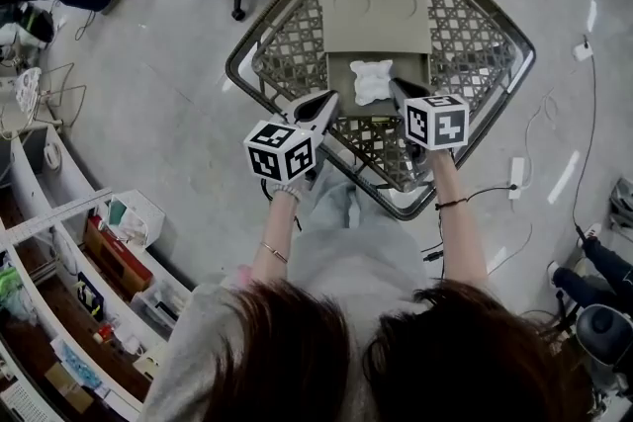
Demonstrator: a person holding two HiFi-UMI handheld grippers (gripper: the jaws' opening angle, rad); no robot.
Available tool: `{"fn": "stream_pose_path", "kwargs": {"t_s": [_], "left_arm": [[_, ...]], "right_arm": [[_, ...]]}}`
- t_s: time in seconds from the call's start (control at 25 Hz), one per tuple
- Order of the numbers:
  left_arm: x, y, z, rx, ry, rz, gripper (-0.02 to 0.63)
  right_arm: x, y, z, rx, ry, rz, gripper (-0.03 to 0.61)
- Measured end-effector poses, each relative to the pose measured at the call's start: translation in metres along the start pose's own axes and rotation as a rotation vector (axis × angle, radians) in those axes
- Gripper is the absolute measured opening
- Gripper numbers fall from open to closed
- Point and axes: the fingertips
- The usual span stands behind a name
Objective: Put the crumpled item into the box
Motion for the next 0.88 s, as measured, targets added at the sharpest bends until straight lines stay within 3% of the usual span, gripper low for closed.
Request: {"fn": "stream_pose_path", "kwargs": {"t_s": [0.88], "left_arm": [[0.043, 0.038, -0.066, 0.116, -0.113, 0.055, 0.017]], "right_arm": [[-0.042, 0.090, -0.068, 0.298, 0.079, -0.063, 0.021]]}}
Point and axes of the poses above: the fingertips, and each gripper's own axes: y backward along the fingers, x to its right, z out of its underside, and after that the axes turned 2 degrees about x, right-handed
